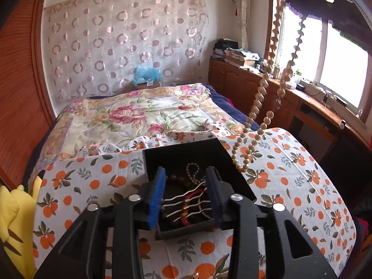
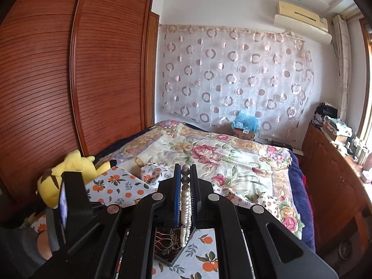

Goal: Organize jewelry
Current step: 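Lower the red bracelet into the box with the left tool while the right tool drops the pearls in, then move the right tool to the green-pendant chain and grasp it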

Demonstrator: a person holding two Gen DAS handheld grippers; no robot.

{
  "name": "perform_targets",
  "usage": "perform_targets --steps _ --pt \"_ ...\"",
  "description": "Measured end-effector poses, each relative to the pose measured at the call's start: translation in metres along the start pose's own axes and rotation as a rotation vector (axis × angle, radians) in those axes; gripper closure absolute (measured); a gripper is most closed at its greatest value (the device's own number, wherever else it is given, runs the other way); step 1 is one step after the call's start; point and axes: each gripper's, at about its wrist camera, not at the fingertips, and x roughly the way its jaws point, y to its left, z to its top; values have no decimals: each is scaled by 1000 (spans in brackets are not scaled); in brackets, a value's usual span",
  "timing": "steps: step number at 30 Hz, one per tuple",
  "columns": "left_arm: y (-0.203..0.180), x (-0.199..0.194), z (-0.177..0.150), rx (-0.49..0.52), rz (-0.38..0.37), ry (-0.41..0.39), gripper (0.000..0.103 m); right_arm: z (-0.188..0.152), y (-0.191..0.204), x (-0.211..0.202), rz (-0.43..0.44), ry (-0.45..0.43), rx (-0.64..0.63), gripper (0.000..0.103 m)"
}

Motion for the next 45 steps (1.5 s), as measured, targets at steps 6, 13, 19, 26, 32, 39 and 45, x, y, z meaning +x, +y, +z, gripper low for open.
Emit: perform_targets --steps 6,13,19,26,32,39,45 --pt "10 -20 -14 5 17 -11 50 -1 0 7 3 4 6 95" --pt "17 -36 -43 16 26 24 28 -4 1 26 -23 6 -8 95" --pt "15 -51 -69 50 17 40 20 -13 0 60 -26 46 24 95" --pt "13 -55 -88 39 -8 64 17 -39 6 93 -15 135 40 94" --pt "11 -49 -103 23 -19 97 17 -56 10 84 -19 128 26 72" --pt "3 -48 -115 15 -41 131 17 -91 14 48 1 136 2 72" --pt "-4 -48 -124 18 -53 153 12 -141 25 27 56 184 20 72"
